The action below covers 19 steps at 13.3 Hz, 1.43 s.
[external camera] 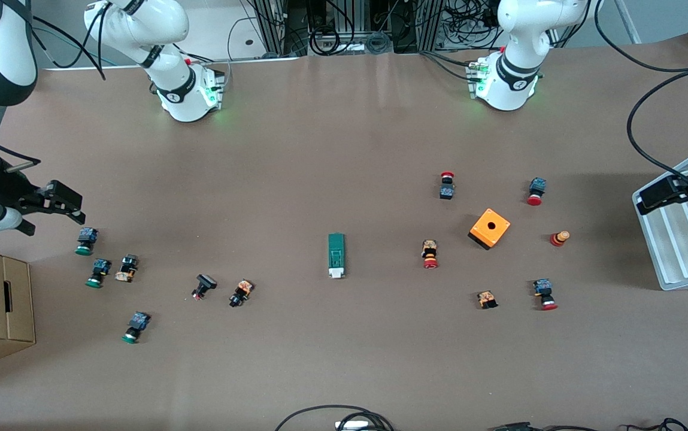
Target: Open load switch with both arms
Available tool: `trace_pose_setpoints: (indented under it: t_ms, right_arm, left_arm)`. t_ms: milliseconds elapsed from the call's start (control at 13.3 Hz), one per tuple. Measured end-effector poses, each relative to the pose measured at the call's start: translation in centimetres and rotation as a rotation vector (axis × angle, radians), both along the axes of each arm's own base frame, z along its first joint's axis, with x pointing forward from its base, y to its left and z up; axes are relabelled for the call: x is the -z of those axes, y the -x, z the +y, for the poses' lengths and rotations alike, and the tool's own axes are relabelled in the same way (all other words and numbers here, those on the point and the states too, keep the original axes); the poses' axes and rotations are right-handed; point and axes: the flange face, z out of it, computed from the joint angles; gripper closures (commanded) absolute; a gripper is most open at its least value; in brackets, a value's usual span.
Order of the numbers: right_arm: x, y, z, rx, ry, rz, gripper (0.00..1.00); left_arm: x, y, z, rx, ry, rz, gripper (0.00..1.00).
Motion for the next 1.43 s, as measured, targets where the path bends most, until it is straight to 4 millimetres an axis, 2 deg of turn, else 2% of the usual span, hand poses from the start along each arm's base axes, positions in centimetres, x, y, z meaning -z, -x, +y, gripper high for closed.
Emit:
trace_pose_setpoints:
  t_ms: [830,1282,1433]
  right_arm:
    - [0.0,0.0,-0.1,0.001,0.0,0.0,0.0]
    - [0.0,0.0,-0.1,0.002,0.0,0.0,0.0]
    - [0.0,0.0,-0.1,0.002,0.0,0.0,0.0]
  left_arm:
    - [0.2,-0.1,0.2,-0.003,-0.001,0.003,0.0]
    - [0.8,-0.4,0.2,-0.003,0.001,0.014,0.0]
    - [1.8,-0.8,0.1,0.0,0.003,0.031,0.0]
